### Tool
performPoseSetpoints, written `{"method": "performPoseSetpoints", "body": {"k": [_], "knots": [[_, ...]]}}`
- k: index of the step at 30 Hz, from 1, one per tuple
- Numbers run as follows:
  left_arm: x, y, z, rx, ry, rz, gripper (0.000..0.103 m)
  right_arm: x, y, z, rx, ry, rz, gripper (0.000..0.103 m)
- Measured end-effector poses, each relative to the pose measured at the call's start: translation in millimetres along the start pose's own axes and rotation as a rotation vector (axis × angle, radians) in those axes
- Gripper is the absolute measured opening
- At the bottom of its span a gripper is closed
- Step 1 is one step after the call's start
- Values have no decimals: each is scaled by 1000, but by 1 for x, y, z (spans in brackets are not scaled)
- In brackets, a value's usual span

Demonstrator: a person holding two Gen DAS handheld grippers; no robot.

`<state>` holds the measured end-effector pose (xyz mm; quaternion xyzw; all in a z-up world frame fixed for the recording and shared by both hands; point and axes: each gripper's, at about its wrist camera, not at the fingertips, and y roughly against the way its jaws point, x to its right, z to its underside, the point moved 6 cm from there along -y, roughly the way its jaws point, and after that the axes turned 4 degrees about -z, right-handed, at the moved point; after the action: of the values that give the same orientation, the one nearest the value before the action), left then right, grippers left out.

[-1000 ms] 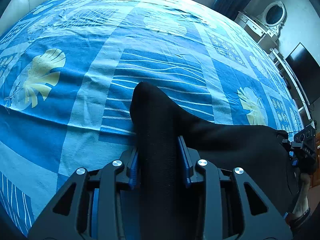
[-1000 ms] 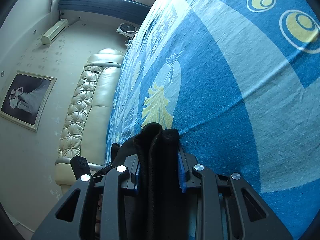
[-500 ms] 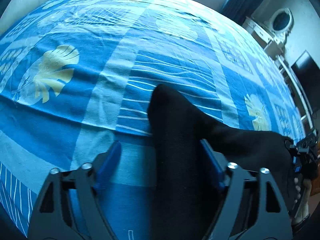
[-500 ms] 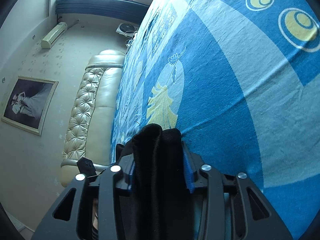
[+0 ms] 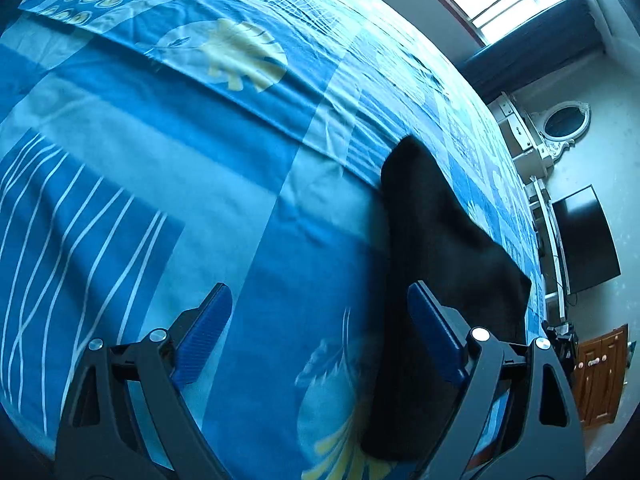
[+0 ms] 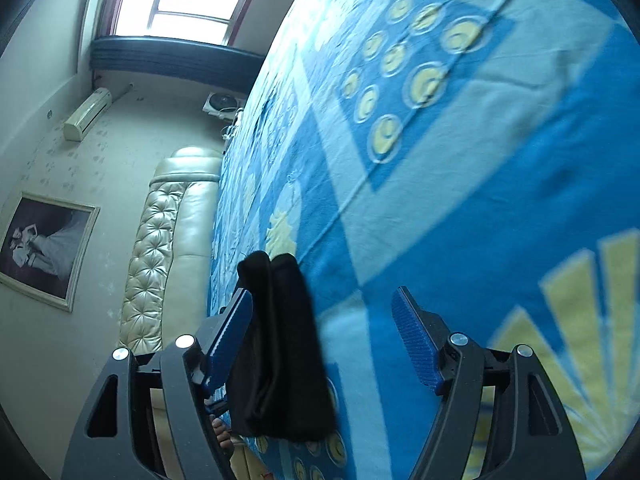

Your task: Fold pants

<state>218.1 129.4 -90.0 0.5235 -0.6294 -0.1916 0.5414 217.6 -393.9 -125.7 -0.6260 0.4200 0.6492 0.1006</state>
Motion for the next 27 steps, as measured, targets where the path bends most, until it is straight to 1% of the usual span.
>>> {"method": "performPoseSetpoints", "body": {"k": [2, 5, 9, 11, 14, 17, 21, 23, 27], "knots": [[-2, 9, 14, -8, 7, 21, 89, 5, 11, 6, 5, -8, 0, 72], [0, 15, 35, -35, 33, 77, 89, 9, 23, 18, 7, -18, -7, 72], [8, 17, 56, -63, 62, 139, 89, 10, 26, 36, -10, -19, -8, 73], [16, 13, 66, -78, 62, 151, 89, 11, 24, 48, -28, -14, -8, 73], [29, 6, 76, -87, 33, 138, 90, 0, 12, 63, -62, 4, -5, 73], [39, -2, 80, -90, 27, 133, 91, -11, -6, 76, -103, 16, -15, 74], [43, -10, 76, -101, 78, 167, 91, -23, -32, 87, -145, 26, -28, 74], [43, -13, 76, -104, 107, 172, 91, -30, -45, 90, -156, 31, -29, 74], [45, -15, 75, -101, 115, 170, 91, -35, -63, 96, -175, 39, -26, 75]]}}
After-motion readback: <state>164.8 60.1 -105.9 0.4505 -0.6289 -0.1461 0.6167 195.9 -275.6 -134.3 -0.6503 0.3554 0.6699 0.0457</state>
